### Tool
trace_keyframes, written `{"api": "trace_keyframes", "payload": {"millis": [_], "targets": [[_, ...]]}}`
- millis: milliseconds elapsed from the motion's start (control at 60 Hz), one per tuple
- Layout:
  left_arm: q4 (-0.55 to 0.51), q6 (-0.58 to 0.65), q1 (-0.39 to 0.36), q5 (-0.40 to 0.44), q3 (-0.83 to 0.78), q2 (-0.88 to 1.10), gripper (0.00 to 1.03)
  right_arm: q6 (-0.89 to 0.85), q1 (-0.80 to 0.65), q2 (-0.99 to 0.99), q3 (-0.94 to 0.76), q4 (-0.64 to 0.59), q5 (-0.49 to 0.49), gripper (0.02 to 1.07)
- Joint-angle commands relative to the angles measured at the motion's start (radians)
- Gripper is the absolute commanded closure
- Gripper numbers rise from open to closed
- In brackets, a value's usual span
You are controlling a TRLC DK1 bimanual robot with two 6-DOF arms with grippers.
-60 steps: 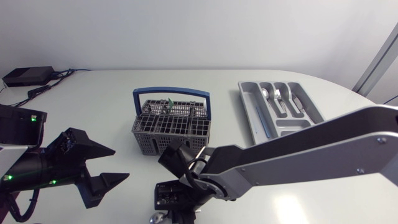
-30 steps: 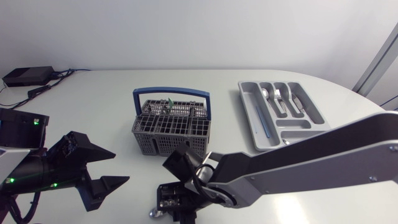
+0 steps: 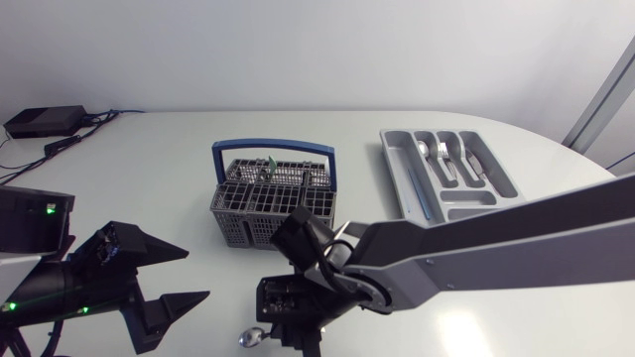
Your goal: Unload the cutlery basket into the drawer organizer.
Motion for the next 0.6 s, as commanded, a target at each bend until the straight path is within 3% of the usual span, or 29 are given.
{"api": "trace_keyframes", "payload": {"millis": [0,250,583], "targets": [[0.013,0.019,-0.010,0.018,-0.057,-0.065,0.07,0.025,-0.048,-0.020,0.049,-0.042,-0.043,0.97],[0.093,0.008,-0.099,-0.019,-0.181,-0.266,0.06,0.020,-0.149,-0.008,0.158,-0.184,-0.189,0.97],[0.303,0.042,-0.296,-0.240,-0.264,-0.228,0.06,0.008,-0.212,0.088,0.302,-0.348,-0.338,0.97]]}}
